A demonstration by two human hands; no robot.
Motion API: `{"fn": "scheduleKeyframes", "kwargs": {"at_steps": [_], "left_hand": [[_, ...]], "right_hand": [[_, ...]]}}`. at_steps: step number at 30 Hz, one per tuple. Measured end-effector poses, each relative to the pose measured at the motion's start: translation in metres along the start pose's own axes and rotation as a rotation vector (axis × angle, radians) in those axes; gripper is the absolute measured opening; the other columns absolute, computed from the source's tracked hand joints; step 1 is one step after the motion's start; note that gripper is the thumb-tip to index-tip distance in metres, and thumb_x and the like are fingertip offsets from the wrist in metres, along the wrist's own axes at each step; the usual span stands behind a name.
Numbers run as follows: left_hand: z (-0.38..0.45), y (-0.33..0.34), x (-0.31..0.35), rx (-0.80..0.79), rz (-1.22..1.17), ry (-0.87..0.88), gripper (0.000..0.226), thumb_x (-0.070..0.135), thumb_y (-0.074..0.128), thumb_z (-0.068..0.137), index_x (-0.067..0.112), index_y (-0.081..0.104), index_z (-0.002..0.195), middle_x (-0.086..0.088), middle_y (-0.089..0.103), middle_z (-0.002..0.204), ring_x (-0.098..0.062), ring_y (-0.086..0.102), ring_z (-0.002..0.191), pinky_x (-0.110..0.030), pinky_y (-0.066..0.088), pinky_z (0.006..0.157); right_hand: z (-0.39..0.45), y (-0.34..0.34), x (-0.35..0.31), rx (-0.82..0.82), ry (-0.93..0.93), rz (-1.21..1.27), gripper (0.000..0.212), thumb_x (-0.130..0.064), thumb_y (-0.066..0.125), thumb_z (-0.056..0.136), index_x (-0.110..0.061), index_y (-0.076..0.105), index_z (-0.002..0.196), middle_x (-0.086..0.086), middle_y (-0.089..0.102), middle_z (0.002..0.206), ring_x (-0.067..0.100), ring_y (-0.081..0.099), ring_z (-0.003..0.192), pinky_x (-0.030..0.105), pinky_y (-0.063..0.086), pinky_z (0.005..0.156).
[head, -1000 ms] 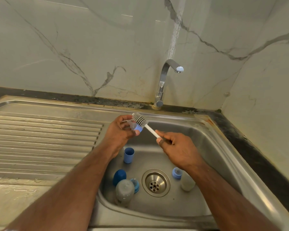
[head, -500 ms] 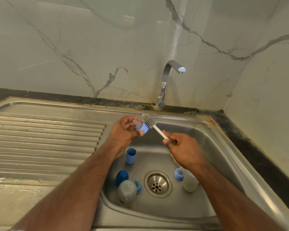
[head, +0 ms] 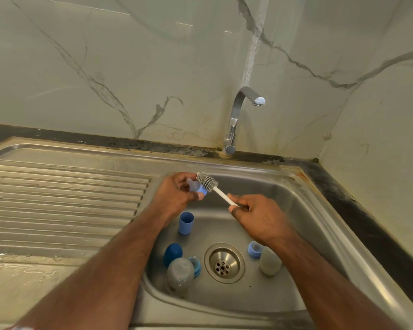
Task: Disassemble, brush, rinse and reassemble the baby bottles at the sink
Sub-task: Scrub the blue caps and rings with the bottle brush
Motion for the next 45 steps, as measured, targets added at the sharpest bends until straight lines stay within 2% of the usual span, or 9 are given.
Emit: {"fn": "scheduleKeyframes", "kwargs": {"at_steps": [4,12,17,21,28,32,37,40,45], "left_hand": [[0.000,-0.005,-0.001,0.048,-0.007,-0.013,0.040,0.004,0.083,0.078,0.018,0.072,0.114,0.005,0.077,0.101,-0.006,0.072,0.095,-0.015,0.054,0.079],[0.001,0.005,-0.001,-0.008,0.008,0.004,0.049,0.007,0.087,0.076,0.017,0.069,0.120,0.004,0.073,0.110,-0.008,0.069,0.102,-0.016,0.055,0.083],[0.000,-0.003,-0.001,0.039,-0.042,-0.017,0.040,0.007,0.083,0.080,0.018,0.072,0.118,0.004,0.076,0.105,-0.008,0.070,0.098,-0.023,0.058,0.089],[-0.003,0.002,0.000,-0.009,-0.090,-0.029,0.038,0.007,0.084,0.080,0.021,0.074,0.113,0.004,0.075,0.106,-0.013,0.070,0.103,-0.038,0.058,0.097],[-0.003,0.000,0.001,0.010,-0.123,-0.055,0.037,0.007,0.083,0.081,0.023,0.073,0.113,0.002,0.075,0.107,-0.014,0.071,0.103,-0.034,0.060,0.092],[-0.007,0.007,0.007,-0.045,-0.271,-0.065,0.038,0.004,0.080,0.083,0.016,0.071,0.119,-0.005,0.073,0.112,-0.015,0.074,0.098,-0.029,0.061,0.083],[-0.007,0.001,0.007,-0.027,-0.486,-0.154,0.037,0.000,0.068,0.092,0.013,0.063,0.127,-0.014,0.061,0.126,-0.027,0.070,0.109,-0.037,0.061,0.091],[-0.007,-0.001,0.007,-0.031,-0.612,-0.197,0.033,0.002,0.064,0.095,0.011,0.062,0.127,-0.019,0.062,0.129,-0.029,0.070,0.111,-0.035,0.062,0.087],[-0.009,-0.002,0.010,-0.047,-0.669,-0.250,0.031,0.006,0.065,0.095,0.005,0.060,0.126,-0.021,0.069,0.121,-0.026,0.074,0.100,-0.033,0.063,0.081]], "right_hand": [[-0.002,0.001,-0.001,-0.048,-0.002,0.009,0.037,-0.038,0.056,0.099,-0.041,0.058,0.136,-0.015,0.061,0.072,0.005,0.052,0.059,0.016,0.037,0.057],[0.003,-0.002,0.006,-0.001,0.041,0.003,0.038,-0.036,0.055,0.101,-0.039,0.057,0.138,-0.014,0.065,0.082,0.007,0.058,0.069,0.020,0.045,0.064],[-0.001,0.000,-0.003,-0.033,-0.008,0.007,0.037,-0.038,0.055,0.100,-0.041,0.056,0.137,-0.015,0.060,0.073,0.004,0.050,0.059,0.014,0.036,0.055],[0.002,0.000,-0.001,0.026,0.003,-0.021,0.037,-0.038,0.053,0.101,-0.042,0.056,0.138,-0.015,0.067,0.090,0.006,0.057,0.071,0.020,0.044,0.067],[0.000,-0.001,-0.001,0.033,-0.008,-0.029,0.038,-0.038,0.052,0.101,-0.042,0.055,0.139,-0.018,0.062,0.084,0.004,0.053,0.066,0.017,0.039,0.061],[0.004,-0.001,0.003,0.046,0.026,-0.032,0.038,-0.036,0.052,0.102,-0.040,0.055,0.139,-0.013,0.068,0.096,0.007,0.061,0.077,0.025,0.051,0.075],[0.002,-0.009,0.006,0.076,0.025,0.024,0.036,-0.033,0.056,0.097,-0.041,0.062,0.131,-0.019,0.059,0.070,0.003,0.056,0.063,0.017,0.041,0.061],[-0.002,-0.012,0.003,0.042,0.012,-0.055,0.033,-0.030,0.056,0.094,-0.040,0.066,0.124,-0.014,0.068,0.081,0.008,0.063,0.072,0.028,0.056,0.071],[-0.003,-0.012,-0.002,0.093,-0.078,-0.202,0.036,-0.033,0.056,0.098,-0.040,0.060,0.133,-0.015,0.063,0.102,0.006,0.059,0.085,0.030,0.053,0.082]]}}
Point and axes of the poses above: each hand's wrist, its own z-axis towards the middle knuckle, its own y-axis out of the palm, x = y × z, the point moved 3 cm from there along z, towards the middle knuckle
